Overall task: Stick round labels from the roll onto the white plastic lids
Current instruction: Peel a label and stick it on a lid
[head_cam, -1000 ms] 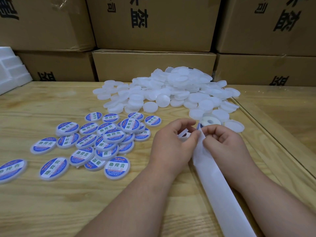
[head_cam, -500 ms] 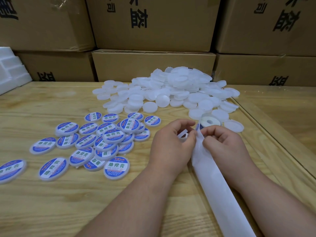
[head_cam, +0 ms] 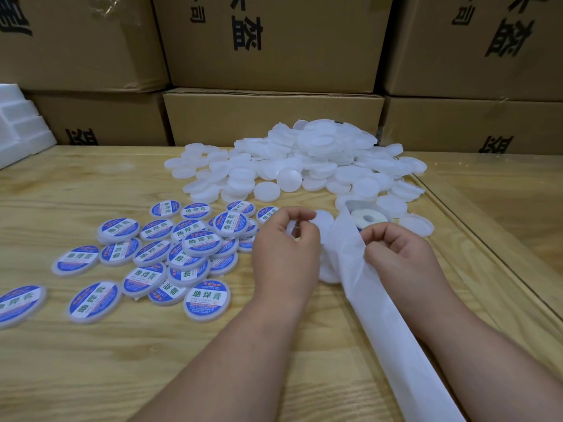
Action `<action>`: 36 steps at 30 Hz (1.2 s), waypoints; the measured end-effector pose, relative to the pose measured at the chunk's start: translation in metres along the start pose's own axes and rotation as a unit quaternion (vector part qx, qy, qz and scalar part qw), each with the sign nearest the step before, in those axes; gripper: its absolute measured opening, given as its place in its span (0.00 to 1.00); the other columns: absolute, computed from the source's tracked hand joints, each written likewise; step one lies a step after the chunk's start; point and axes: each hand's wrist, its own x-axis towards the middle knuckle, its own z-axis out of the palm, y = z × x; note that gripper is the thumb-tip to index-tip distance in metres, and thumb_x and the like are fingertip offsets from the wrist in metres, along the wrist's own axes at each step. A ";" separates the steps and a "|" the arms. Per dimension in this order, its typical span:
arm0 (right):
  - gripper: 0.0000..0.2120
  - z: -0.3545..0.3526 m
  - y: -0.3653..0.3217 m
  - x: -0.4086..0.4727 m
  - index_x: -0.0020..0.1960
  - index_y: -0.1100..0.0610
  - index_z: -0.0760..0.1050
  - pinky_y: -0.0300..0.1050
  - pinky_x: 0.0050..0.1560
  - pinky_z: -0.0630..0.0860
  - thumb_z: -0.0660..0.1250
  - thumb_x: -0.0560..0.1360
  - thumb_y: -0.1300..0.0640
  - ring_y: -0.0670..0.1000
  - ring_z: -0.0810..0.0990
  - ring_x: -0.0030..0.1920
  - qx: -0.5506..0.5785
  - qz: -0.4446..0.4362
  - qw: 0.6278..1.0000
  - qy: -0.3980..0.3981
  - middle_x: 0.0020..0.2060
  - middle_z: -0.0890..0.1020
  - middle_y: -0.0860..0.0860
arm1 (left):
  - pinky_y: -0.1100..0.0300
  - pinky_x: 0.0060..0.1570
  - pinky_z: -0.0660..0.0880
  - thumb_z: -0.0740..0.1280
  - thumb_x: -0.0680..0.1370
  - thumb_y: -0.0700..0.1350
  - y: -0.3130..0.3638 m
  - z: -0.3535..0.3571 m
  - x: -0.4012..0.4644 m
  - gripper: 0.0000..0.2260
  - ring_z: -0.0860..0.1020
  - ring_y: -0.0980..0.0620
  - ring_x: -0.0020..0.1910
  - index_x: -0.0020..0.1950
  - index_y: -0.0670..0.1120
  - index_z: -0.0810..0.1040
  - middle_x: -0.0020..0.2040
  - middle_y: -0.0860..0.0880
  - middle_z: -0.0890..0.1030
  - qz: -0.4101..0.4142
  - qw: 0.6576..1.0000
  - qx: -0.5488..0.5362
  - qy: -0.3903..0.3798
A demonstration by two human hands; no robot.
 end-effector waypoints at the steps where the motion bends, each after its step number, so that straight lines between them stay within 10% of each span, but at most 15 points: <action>1: 0.08 0.000 0.000 0.000 0.46 0.58 0.79 0.44 0.34 0.65 0.63 0.74 0.67 0.53 0.66 0.35 0.006 0.002 1.000 -0.002 0.36 0.72 0.55 | 0.71 0.29 0.70 0.67 0.75 0.41 0.001 -0.001 0.000 0.10 0.76 0.62 0.30 0.40 0.56 0.80 0.38 0.64 0.82 -0.001 1.000 -0.007 0.011; 8: 0.12 -0.002 0.001 0.002 0.43 0.57 0.78 0.31 0.24 0.62 0.61 0.75 0.70 0.42 0.64 0.24 0.021 -0.020 0.999 0.015 0.27 0.70 0.45 | 0.74 0.31 0.69 0.67 0.74 0.38 0.004 -0.002 0.000 0.11 0.76 0.66 0.33 0.40 0.55 0.80 0.36 0.69 0.80 -0.001 0.998 -0.043 0.045; 36: 0.10 0.000 0.007 0.005 0.43 0.47 0.83 0.35 0.33 0.73 0.72 0.76 0.62 0.45 0.75 0.34 0.023 -0.118 0.992 0.037 0.34 0.79 0.43 | 0.73 0.41 0.73 0.65 0.71 0.46 0.005 0.002 -0.005 0.08 0.81 0.63 0.44 0.43 0.56 0.83 0.42 0.61 0.84 0.012 0.991 -0.104 -0.079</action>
